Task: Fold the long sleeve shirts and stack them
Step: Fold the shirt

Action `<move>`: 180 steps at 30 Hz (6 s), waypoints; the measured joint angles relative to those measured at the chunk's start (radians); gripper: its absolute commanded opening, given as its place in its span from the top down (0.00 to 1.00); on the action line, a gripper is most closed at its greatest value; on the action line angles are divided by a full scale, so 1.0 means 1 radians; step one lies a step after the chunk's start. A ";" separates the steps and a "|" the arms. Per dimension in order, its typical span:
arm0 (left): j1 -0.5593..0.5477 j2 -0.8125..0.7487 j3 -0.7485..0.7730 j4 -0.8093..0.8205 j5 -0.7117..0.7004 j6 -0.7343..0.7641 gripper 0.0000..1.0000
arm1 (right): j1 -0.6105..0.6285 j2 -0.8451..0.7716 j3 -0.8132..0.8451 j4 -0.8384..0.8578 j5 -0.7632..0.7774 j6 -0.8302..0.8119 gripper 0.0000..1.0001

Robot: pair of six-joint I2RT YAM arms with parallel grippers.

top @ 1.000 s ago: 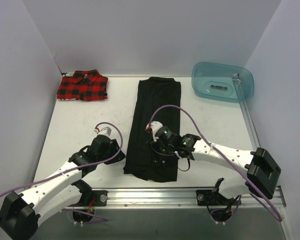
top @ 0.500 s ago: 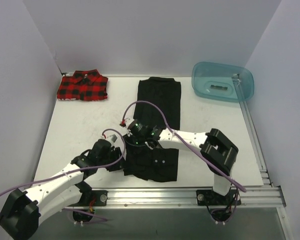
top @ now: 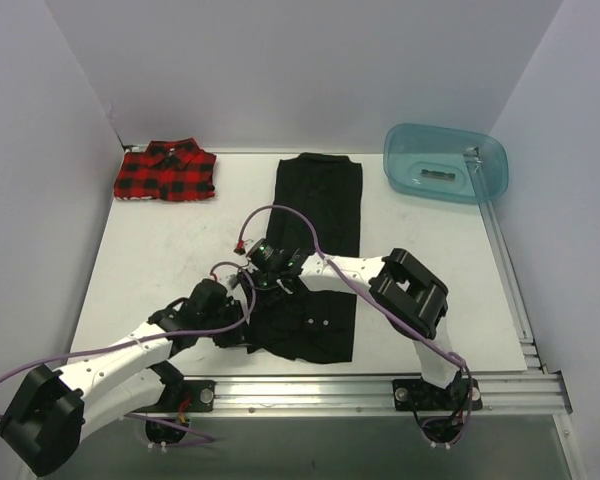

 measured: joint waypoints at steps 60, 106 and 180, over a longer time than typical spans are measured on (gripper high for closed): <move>0.010 0.269 0.129 -0.018 0.104 0.001 0.56 | -0.208 -0.806 -0.855 -0.053 0.018 0.782 0.45; 0.185 0.793 0.933 0.113 0.176 -0.056 0.92 | -0.739 -0.484 -0.253 -0.250 -0.171 0.373 1.00; 0.408 0.159 0.568 -0.116 -0.139 0.416 0.03 | -0.627 -0.272 -0.212 -0.075 -0.055 0.163 0.77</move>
